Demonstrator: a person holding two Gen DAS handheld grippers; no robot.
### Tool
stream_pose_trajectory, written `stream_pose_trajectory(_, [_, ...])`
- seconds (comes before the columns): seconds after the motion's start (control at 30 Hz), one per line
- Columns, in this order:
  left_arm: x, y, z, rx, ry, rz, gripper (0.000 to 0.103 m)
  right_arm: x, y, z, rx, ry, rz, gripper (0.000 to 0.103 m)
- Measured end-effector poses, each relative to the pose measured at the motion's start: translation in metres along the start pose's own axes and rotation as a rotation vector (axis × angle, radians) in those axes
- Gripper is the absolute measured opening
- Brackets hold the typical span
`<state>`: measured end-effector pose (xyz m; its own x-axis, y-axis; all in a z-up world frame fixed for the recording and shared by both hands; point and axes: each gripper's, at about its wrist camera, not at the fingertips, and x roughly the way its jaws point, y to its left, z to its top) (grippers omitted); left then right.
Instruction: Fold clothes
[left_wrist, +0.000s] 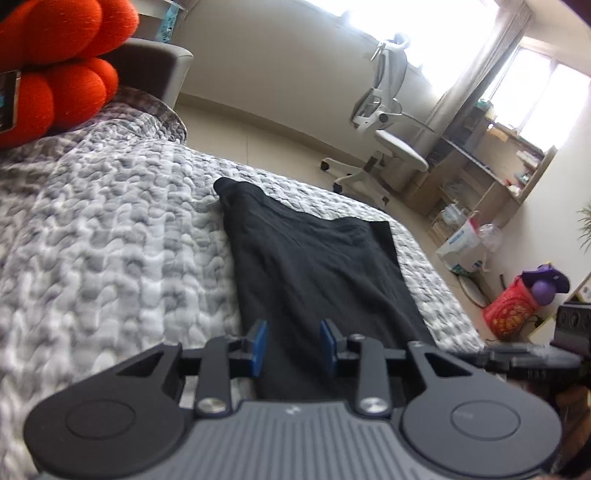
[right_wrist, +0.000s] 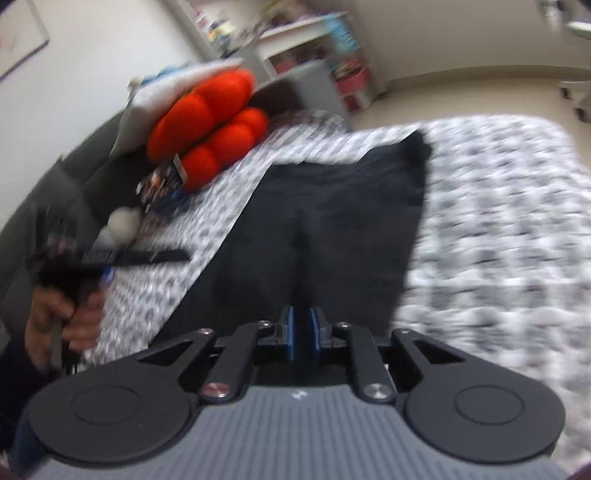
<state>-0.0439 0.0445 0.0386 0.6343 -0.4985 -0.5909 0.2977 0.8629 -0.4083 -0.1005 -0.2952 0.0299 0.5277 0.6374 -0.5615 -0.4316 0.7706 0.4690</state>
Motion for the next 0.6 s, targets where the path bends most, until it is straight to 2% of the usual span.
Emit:
stream_pose_trajectory(0.07, [0.012,-0.003,-0.002,0.017,0.013,0.001,0.032,0.013,0.004,-0.006,-0.052,0.043,-0.027,0.012])
stream_pose_trajectory(0.13, [0.021,-0.003,-0.009,0.047,0.03,0.017,0.032,0.011,0.003,-0.013,-0.085,0.013,-0.039,0.008])
stream_pose_trajectory(0.17, [0.024,-0.003,-0.012,0.063,0.035,0.023,0.028,0.008,-0.002,-0.015,-0.068,0.003,-0.042,0.001])
stream_pose_trajectory(0.23, [0.022,-0.003,-0.014,0.091,0.021,0.034,0.026,0.0,-0.009,-0.017,-0.04,-0.021,-0.072,0.0])
stream_pose_trajectory(0.3, [0.02,-0.001,-0.012,0.09,0.017,0.049,0.024,-0.006,-0.01,-0.017,-0.043,-0.042,-0.124,0.002])
stream_pose_trajectory(0.33, [0.02,0.0,-0.01,0.089,0.01,0.061,0.024,-0.007,-0.008,-0.015,-0.046,-0.055,-0.129,0.007])
stream_pose_trajectory(0.37, [0.02,0.001,-0.008,0.09,0.003,0.077,0.025,-0.009,-0.006,-0.013,-0.049,-0.068,-0.135,0.017])
stream_pose_trajectory(0.53, [0.024,0.0,0.004,0.085,-0.033,0.056,0.026,-0.003,0.006,0.004,-0.112,-0.129,-0.092,0.017])
stream_pose_trajectory(0.6, [0.026,-0.005,0.009,0.096,-0.055,0.051,0.03,0.011,0.01,0.011,-0.154,-0.112,-0.079,0.017])
